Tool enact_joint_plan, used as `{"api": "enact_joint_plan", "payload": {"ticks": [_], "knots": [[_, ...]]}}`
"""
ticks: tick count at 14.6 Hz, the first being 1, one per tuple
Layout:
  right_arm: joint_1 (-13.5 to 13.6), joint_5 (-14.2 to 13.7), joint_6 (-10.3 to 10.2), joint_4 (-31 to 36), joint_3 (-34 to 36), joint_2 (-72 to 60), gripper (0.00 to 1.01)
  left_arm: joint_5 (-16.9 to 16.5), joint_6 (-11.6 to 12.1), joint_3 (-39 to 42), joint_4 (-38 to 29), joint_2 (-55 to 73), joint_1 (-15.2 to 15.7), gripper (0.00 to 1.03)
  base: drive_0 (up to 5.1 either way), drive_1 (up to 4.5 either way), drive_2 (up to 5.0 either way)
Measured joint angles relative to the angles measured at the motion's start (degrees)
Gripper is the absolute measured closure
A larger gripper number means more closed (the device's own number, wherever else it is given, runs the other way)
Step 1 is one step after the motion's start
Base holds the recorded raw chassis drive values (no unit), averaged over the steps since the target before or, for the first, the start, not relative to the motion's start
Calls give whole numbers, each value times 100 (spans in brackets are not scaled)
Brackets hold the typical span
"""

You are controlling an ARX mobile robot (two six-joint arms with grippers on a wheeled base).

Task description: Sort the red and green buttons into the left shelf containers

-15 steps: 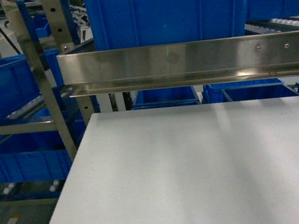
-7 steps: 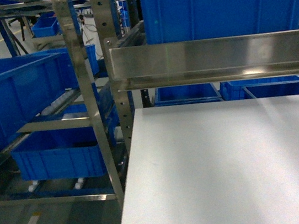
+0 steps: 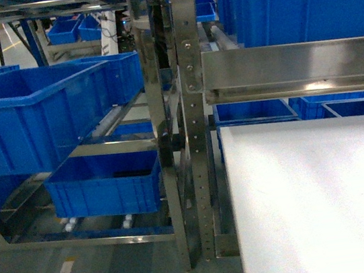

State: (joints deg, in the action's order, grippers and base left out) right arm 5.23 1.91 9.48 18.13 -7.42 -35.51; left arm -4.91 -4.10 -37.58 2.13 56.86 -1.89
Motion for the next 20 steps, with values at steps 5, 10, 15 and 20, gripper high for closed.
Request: {"api": "enact_joint_plan", "payload": {"ticks": [5, 10, 15, 20], "knots": [[0, 0, 0, -17, 0, -2, 71, -7, 0, 0, 13, 2, -7, 79, -487, 245, 245], [0, 0, 0, -13, 0, 0, 71, 0, 0, 0, 0, 0, -2, 79, -488, 244, 244], [0, 0, 0, -13, 0, 0, 71, 0, 0, 0, 0, 0, 4, 79, -491, 241, 241], [0, 0, 0, -13, 0, 0, 71, 0, 0, 0, 2, 0, 0, 79, -494, 238, 238]]}}
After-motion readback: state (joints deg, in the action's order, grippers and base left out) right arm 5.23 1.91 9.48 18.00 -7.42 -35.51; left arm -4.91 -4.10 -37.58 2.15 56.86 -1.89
